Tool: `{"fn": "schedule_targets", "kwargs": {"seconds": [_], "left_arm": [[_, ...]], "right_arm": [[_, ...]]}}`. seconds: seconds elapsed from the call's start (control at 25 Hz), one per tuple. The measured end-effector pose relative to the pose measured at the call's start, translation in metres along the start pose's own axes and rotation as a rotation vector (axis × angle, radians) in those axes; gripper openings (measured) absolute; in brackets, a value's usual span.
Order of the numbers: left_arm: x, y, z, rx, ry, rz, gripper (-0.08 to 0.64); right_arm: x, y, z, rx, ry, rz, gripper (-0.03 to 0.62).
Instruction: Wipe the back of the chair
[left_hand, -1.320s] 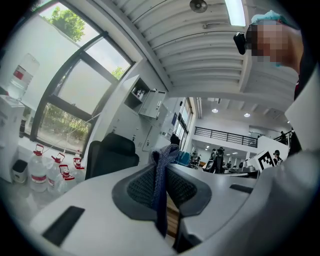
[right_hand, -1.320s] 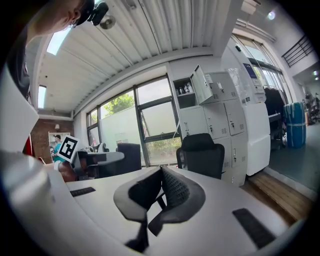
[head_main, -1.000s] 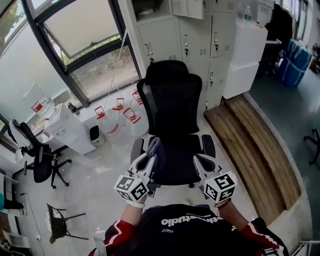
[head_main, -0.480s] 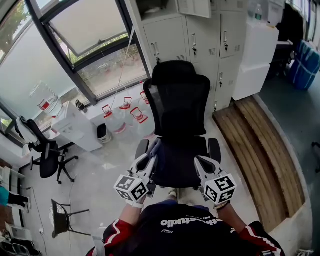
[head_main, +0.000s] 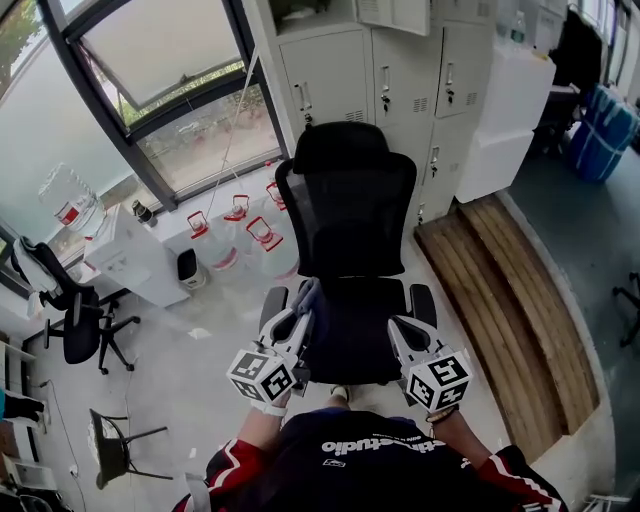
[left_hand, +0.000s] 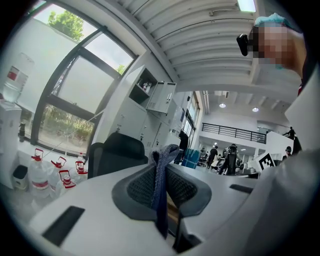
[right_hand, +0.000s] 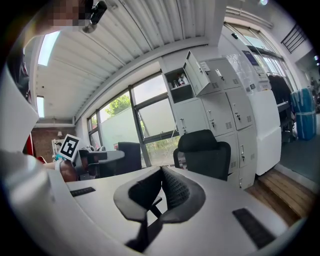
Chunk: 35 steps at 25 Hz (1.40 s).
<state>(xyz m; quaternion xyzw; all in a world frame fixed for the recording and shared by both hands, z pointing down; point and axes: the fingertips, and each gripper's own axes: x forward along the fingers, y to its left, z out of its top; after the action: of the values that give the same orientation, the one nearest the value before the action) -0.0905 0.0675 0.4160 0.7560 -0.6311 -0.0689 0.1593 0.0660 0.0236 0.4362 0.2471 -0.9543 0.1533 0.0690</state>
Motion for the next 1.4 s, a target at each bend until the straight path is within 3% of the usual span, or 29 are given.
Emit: {"fn": "schedule_targets", "kwargs": {"seconds": [0.4,0.76,1.04,1.4], "left_arm": [[0.064,0.104,0.041,-0.046,-0.025,-0.008,0.057],[0.145,0.232,0.066,-0.070,-0.006,0.012,0.057],[0.205,0.330,0.070,0.024,0.014,0.103,0.057],[0.291,0.444,0.041,0.029,0.055,0.243,0.057]], "right_arm": [[0.112,-0.017,0.048,-0.056,0.021,-0.010,0.014],[0.198,-0.042,0.073,-0.046,0.031,-0.110,0.014],[0.228,-0.056,0.074,-0.039,0.055,-0.174,0.014],[0.251,-0.074,0.075,-0.033,0.088,-0.206,0.014]]}}
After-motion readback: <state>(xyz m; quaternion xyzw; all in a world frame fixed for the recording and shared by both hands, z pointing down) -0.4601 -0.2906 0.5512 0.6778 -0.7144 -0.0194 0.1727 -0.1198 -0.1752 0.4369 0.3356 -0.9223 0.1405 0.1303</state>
